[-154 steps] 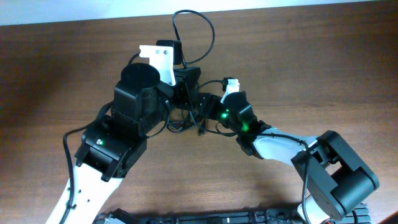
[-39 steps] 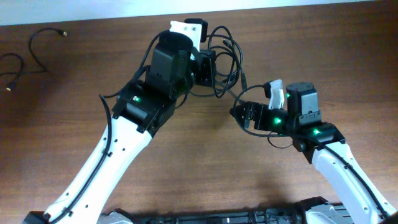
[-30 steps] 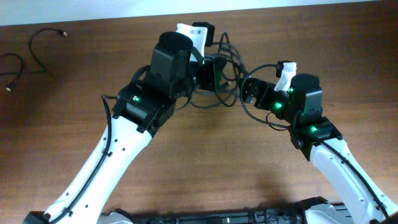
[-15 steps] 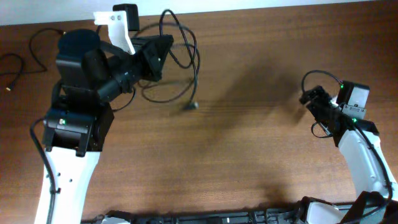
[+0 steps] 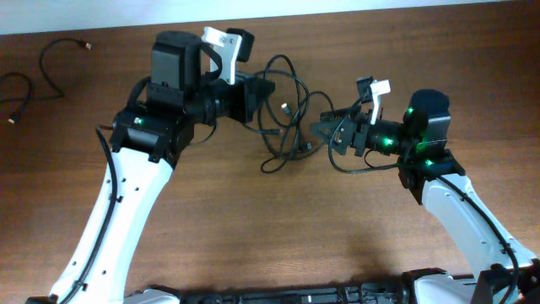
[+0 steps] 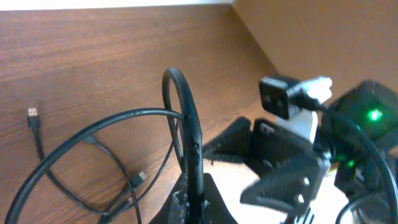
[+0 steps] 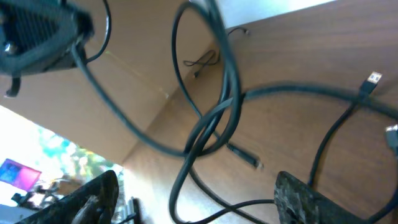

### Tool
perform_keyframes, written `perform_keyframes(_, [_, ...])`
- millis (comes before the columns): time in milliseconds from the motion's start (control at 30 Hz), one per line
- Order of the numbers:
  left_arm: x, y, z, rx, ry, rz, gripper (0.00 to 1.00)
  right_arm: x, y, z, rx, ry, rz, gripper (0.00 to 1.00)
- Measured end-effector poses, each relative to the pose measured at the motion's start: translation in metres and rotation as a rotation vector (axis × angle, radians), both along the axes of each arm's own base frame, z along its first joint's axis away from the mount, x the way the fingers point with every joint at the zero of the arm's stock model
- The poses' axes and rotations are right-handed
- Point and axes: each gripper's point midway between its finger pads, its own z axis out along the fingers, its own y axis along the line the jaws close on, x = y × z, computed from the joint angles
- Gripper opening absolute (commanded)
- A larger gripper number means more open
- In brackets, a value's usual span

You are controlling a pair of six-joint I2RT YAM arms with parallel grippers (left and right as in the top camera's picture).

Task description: Untangle cables

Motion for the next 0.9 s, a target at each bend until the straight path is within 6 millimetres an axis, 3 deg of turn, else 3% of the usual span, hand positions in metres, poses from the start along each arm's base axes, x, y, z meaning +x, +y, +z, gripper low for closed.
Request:
perform_keyframes(100, [-0.012, -0.009, 0.004, -0.015, -0.032, -0.104, 0.0, 0.007, -0.004, -0.003, -0.01, 0.02, -0.05, 0.62])
perform_keyframes(300, [-0.031, -0.031, 0.006, -0.018, -0.064, -0.212, 0.0, 0.009, -0.007, -0.014, -0.014, 0.106, -0.09, 0.62])
perform_keyframes(400, [-0.039, -0.041, 0.003, -0.019, -0.054, -0.252, 0.0, 0.03, -0.051, -0.073, -0.167, 0.391, -0.463, 0.62])
perform_keyframes(467, [-0.044, -0.045, 0.008, -0.045, -0.068, -0.294, 0.0, 0.024, -0.099, -0.117, -0.354, 0.527, -0.728, 0.63])
perform_keyframes(533, [-0.047, -0.047, 0.01, -0.057, -0.078, -0.319, 0.0, 0.016, -0.133, -0.136, -0.49, 0.574, -0.887, 0.63])
perform_keyframes(567, [-0.047, -0.047, 0.01, -0.056, -0.086, -0.327, 0.0, 0.014, -0.144, -0.14, -0.526, 0.58, -0.937, 0.73])
perform_keyframes(633, [-0.044, -0.045, 0.009, -0.037, -0.106, -0.318, 0.0, 0.008, -0.161, -0.145, -0.539, 0.618, -0.966, 0.81])
perform_keyframes(667, [-0.037, -0.041, 0.005, -0.003, -0.119, -0.282, 0.0, 0.011, -0.158, -0.141, -0.505, 0.605, -0.918, 0.82])
perform_keyframes(733, [-0.027, -0.035, 0.0, 0.046, -0.134, -0.225, 0.0, 0.02, -0.112, -0.117, -0.35, 0.506, -0.653, 0.84])
perform_keyframes(767, [-0.024, -0.033, -0.002, 0.06, -0.138, -0.208, 0.0, 0.019, -0.083, -0.095, -0.237, 0.44, -0.482, 0.84])
perform_keyframes(800, [-0.023, -0.032, -0.002, 0.066, -0.139, -0.201, 0.0, 0.017, -0.069, -0.082, -0.155, 0.43, -0.408, 0.84])
perform_keyframes(900, [-0.025, -0.035, -0.003, 0.073, -0.138, -0.205, 0.0, 0.024, -0.06, -0.059, 0.034, 0.542, -0.417, 0.84])
